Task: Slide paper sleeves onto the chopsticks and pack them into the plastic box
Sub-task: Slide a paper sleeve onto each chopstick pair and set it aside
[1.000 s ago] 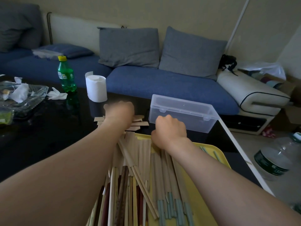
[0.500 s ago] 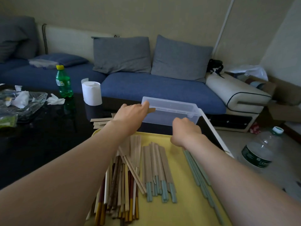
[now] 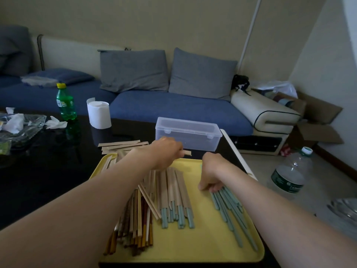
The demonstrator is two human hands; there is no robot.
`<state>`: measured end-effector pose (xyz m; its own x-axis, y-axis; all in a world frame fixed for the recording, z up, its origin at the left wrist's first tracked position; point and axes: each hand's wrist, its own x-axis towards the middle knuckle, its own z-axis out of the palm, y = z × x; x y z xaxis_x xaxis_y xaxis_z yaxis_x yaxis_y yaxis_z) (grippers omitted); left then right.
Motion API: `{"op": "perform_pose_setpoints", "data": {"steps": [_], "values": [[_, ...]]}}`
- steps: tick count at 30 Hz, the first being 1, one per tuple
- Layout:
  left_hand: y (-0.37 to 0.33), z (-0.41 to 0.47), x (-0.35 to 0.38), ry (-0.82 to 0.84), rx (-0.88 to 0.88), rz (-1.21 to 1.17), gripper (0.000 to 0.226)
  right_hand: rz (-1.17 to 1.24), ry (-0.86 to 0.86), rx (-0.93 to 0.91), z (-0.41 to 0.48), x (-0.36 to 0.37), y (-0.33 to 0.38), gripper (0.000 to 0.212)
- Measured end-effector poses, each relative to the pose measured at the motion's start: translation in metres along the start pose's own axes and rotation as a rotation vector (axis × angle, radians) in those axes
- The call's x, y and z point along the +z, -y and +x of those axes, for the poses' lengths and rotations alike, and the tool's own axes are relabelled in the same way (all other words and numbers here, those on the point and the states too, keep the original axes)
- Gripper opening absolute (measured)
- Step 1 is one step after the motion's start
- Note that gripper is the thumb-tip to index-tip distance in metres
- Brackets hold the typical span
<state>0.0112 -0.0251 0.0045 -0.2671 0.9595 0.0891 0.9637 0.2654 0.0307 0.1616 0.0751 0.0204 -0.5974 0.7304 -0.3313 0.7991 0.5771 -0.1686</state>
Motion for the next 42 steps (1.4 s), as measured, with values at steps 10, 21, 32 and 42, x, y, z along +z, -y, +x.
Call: {"op": "perform_pose_setpoints", "data": {"steps": [10, 21, 32, 42], "values": [[-0.006, -0.004, -0.004, 0.132, -0.060, -0.076, 0.027, -0.023, -0.158, -0.017, 0.004, 0.007, -0.012, 0.031], [0.005, 0.005, 0.012, 0.116, -0.099, 0.006, 0.030, -0.080, -0.176, -0.151, 0.004, 0.008, -0.006, 0.024], [0.013, 0.001, 0.011, 0.101, -0.173, 0.053, 0.035, 0.024, -0.190, -0.377, 0.006, 0.004, -0.008, 0.012], [0.008, -0.001, 0.007, 0.102, -0.122, 0.009, 0.033, 0.098, -0.224, -0.469, 0.013, 0.004, -0.014, 0.017]]}}
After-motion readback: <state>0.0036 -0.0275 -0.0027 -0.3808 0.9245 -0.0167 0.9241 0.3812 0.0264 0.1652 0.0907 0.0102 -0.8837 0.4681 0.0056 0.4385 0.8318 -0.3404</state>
